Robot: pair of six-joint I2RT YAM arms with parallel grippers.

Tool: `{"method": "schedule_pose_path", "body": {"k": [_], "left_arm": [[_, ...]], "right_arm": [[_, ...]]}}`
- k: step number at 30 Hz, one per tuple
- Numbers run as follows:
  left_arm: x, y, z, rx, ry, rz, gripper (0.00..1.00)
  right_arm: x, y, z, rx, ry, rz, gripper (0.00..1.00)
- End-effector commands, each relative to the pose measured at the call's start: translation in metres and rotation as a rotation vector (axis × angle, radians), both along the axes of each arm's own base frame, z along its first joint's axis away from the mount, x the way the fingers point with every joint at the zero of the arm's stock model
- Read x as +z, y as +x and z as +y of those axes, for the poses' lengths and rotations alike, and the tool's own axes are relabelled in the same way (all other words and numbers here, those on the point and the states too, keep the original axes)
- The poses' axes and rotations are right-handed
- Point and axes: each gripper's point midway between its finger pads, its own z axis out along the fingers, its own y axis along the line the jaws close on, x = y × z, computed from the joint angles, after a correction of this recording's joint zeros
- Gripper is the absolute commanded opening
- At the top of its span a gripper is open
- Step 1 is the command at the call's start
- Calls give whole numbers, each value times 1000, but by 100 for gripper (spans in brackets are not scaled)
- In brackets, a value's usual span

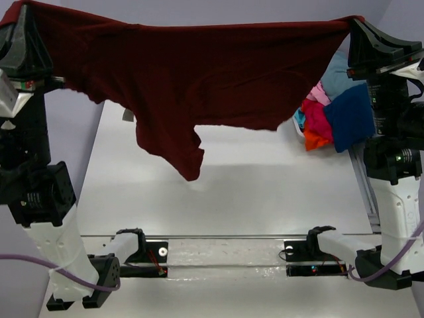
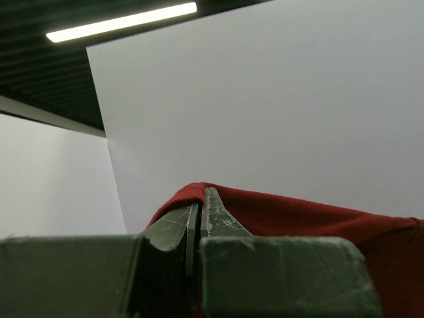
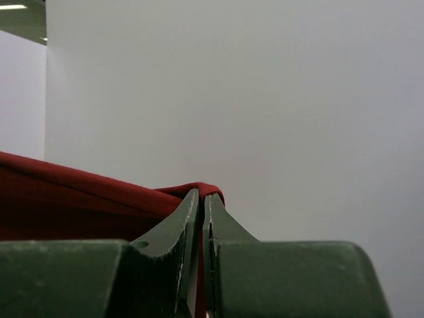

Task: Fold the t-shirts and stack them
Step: Flatten out the tshirt

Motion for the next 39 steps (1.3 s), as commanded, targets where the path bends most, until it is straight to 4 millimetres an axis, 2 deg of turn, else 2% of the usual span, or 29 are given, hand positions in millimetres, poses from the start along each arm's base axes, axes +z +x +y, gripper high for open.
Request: {"method": "schedule_pose_path", "body": {"k": [1, 3, 7, 9, 11, 13, 14, 15, 16, 17, 18, 19, 22, 23, 24, 25, 27, 28, 30, 31, 32, 33, 34, 36, 37, 38, 39], "left_arm": [[12, -33, 11, 76, -6, -78, 6], [12, -40, 11, 81, -10, -88, 6], [23, -73, 16, 97, -43, -132, 6], [27, -86, 27, 127, -105, -133, 6], [28, -90, 33, 141, -145, -127, 6], [24, -84, 40, 154, -184, -102, 6], [13, -66, 43, 167, -193, -50, 6], [5, -53, 44, 161, -205, -19, 6], [-14, -27, 47, 169, -218, 49, 6], [-25, -13, 47, 164, -229, 86, 6], [-38, 0, 47, 142, -255, 125, 6], [-63, 23, 47, 136, -268, 194, 6], [-100, 48, 47, 110, -312, 273, 6], [-119, 61, 45, 85, -341, 305, 6], [-130, 69, 45, 79, -351, 330, 6], [-151, 86, 44, 78, -359, 387, 6], [-170, 102, 42, 61, -368, 430, 6], [-190, 122, 39, 52, -360, 475, 6], [-208, 142, 37, 47, -349, 516, 6], [-226, 162, 33, 30, -322, 558, 6], [-235, 173, 30, 21, -303, 576, 6], [-244, 182, 28, 17, -279, 592, 6], [-262, 202, 23, -1, -255, 622, 6], [-279, 223, 21, -8, -240, 660, 6], [-304, 248, 22, -2, -234, 721, 6], [-308, 259, 19, -15, -224, 737, 6], [-316, 271, 19, -17, -222, 757, 6]], "right_arm": [[-2, -6, -6, -28, -10, 19, 7], [1, -20, -3, -1, -25, 6, 7], [4, -39, 2, 37, -45, 0, 7], [1, -47, 1, 46, -40, 12, 7], [-6, -47, -2, 54, -7, 49, 7], [-24, -34, -6, 33, 18, 120, 7], [-35, -25, -14, -8, 50, 171, 7], [-57, -8, -16, -31, 63, 251, 7], [-70, 1, -19, -52, 76, 294, 7], [-84, 12, -25, -89, 98, 337, 7], [-113, 31, -27, -112, 112, 421, 7], [-129, 42, -30, -134, 127, 466, 7], [-174, 64, -31, -157, 161, 580, 7], [-197, 74, -30, -166, 158, 632, 7], [-210, 83, -31, -180, 169, 663, 7], [-220, 89, -30, -185, 162, 685, 7], [-250, 109, -25, -188, 159, 750, 7], [-259, 116, -23, -186, 152, 768, 7], [-286, 140, -14, -164, 148, 814, 7], [-296, 148, -13, -167, 144, 830, 7], [-309, 157, -11, -170, 139, 849, 7], [-311, 167, -9, -166, 149, 826, 7], [-335, 185, -7, -178, 137, 872, 7], [-350, 205, -4, -182, 144, 878, 7], [-357, 215, -2, -183, 138, 886, 7], [-385, 233, 1, -193, 131, 940, 7], [-396, 244, 3, -196, 131, 961, 7]]}}
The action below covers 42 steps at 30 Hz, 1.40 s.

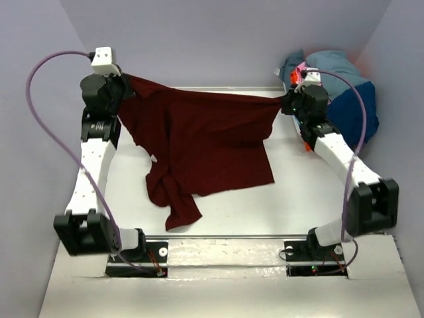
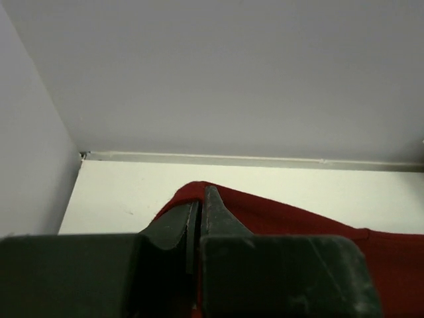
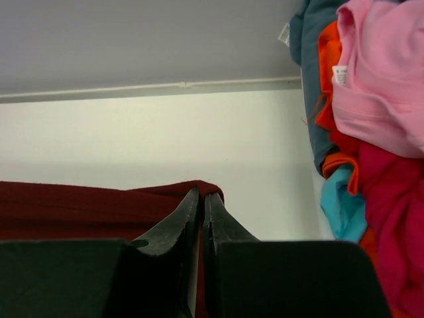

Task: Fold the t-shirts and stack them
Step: Flatten out the tshirt, then fold the flattened tshirt in 1/3 of the way

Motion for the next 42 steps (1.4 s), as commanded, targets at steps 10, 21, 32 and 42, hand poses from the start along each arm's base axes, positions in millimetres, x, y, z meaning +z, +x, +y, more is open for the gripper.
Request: {"method": "schedule_pose_path", "body": {"k": [10, 21, 32, 42], "left_arm": [[-82, 171, 11, -9, 43, 100, 6], [-90, 241, 15, 2, 19, 90, 6], [-139, 221, -33, -75, 3, 203, 6], [-165, 158, -34, -41, -156, 248, 6]], "right_arm": [[-90, 164, -3, -123, 6, 2, 7], [-121, 258, 20, -61, 39, -22, 7], [-139, 258, 24, -40, 47, 24, 7], [-164, 227, 22, -42, 58, 131, 7]]}}
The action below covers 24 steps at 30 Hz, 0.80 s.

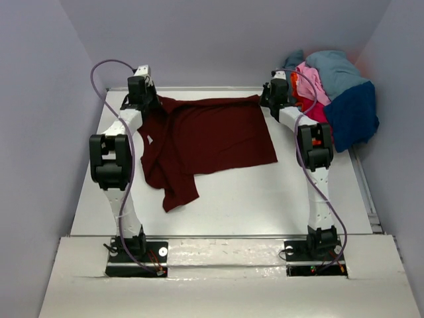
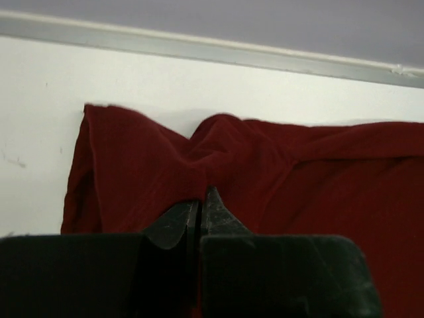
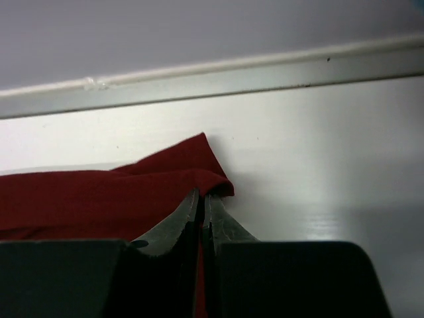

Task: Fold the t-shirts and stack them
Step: Fold the flattened tshirt in 1/3 of the way

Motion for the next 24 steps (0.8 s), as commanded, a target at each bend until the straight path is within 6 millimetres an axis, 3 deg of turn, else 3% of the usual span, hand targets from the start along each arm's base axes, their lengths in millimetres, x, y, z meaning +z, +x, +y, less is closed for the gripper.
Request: {"method": "schedule_pose_path", "body": {"k": [1, 8, 16, 22, 24], "left_arm": [[88, -22, -1, 43, -88, -213, 6], [88, -60, -14, 30, -162, -184, 6], [54, -89, -46, 18, -258, -88, 6], [31, -109, -38, 73, -273, -43, 6], [24, -114, -35, 89, -268, -25, 6]], "right_arm": [[48, -5, -6, -6, 30, -61, 7], [33, -12, -5, -13, 47, -6, 7], [33, -14, -1, 2, 64, 20, 7], [25, -22, -1, 0, 75, 63, 7], [14, -30, -1, -3, 75, 108, 7]]}}
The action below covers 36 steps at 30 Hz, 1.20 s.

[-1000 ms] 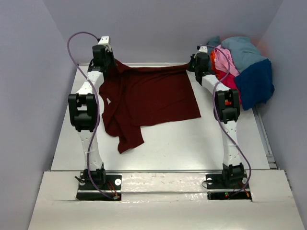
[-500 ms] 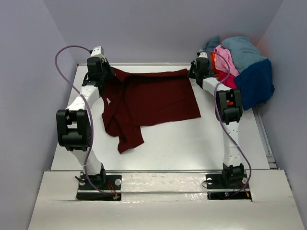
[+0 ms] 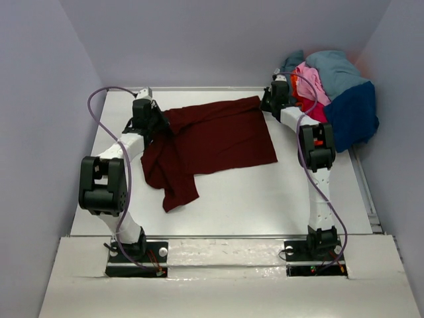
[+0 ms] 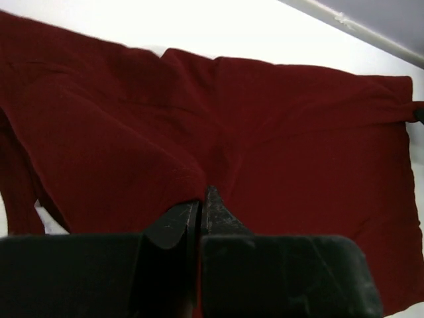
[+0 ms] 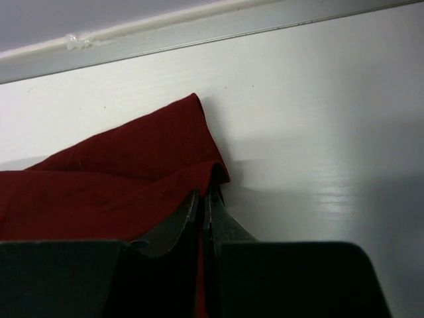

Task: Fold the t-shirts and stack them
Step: Fold the flattened tshirt in 1/3 of the way

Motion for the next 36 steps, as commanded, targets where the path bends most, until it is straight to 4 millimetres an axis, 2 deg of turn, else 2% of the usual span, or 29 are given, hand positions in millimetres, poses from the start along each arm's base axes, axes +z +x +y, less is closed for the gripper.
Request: {"method": "schedule_pose_path", "body": {"k": [1, 7, 11, 12, 14, 15, 17, 18, 20, 21, 22, 23, 24, 25, 26, 27, 28, 29, 30, 31, 32, 33, 34, 35, 36], "left_arm": [[31, -5, 11, 67, -21, -86, 6], [19, -13, 15, 102, -29, -51, 6], [13, -23, 11, 90, -66, -43, 6], [10, -25, 9, 79, -70, -40, 13], [9, -26, 10, 84, -66, -35, 35], [12, -27, 12, 92, -59, -39, 50], [20, -28, 15, 110, -56, -51, 79], [34, -30, 21, 136, -45, -75, 99], [59, -32, 29, 166, -25, -124, 99], [80, -29, 34, 185, -6, -166, 99], [95, -29, 37, 200, 2, -190, 99], [112, -29, 45, 222, 7, -222, 99], [134, -26, 56, 253, 14, -256, 99], [145, -26, 58, 264, 15, -270, 99], [161, -25, 74, 310, 22, -283, 99], [165, -25, 80, 331, 21, -276, 99], [164, -24, 84, 343, 24, -262, 99], [164, -25, 89, 355, 22, -250, 99], [157, -27, 98, 398, 17, -214, 99], [150, -27, 109, 437, 14, -192, 99], [128, -31, 115, 455, 12, -109, 99], [116, -33, 125, 492, -25, -68, 99], [103, -35, 127, 503, -45, -25, 98], [84, -40, 120, 487, -67, 50, 97], [70, -44, 117, 482, -79, 92, 94]], "right_arm": [[34, -6, -1, -3, 31, -16, 7], [27, -10, -1, -5, 31, 7, 7], [28, -8, -1, -5, 30, 10, 7], [26, -10, -1, -5, 28, 22, 7], [30, -8, 4, 23, 40, 22, 7], [31, -8, 5, 26, 41, 26, 7], [38, -10, 9, 59, 45, 29, 28], [50, -10, 11, 72, 49, 12, 47], [65, -12, 16, 106, 49, -2, 65], [83, -13, 18, 124, 49, -12, 76], [93, -14, 20, 147, 49, -14, 100], [103, -17, 24, 177, 45, -20, 100], [126, -22, 25, 193, 45, -36, 100], [124, -23, 25, 194, 43, -26, 100], [138, -32, 28, 219, 55, -40, 100], [145, -38, 28, 227, 58, -46, 100], [168, -47, 30, 239, 71, -76, 100], [172, -54, 31, 249, 78, -77, 100], [159, -65, 31, 258, 80, -39, 100], [157, -73, 32, 270, 87, -27, 100], [167, -84, 33, 280, 98, -36, 99], [144, -98, 36, 299, 116, 21, 95], [136, -105, 36, 304, 120, 43, 93], [136, -113, 36, 305, 127, 54, 92], [124, -122, 34, 301, 128, 93, 92]]}}
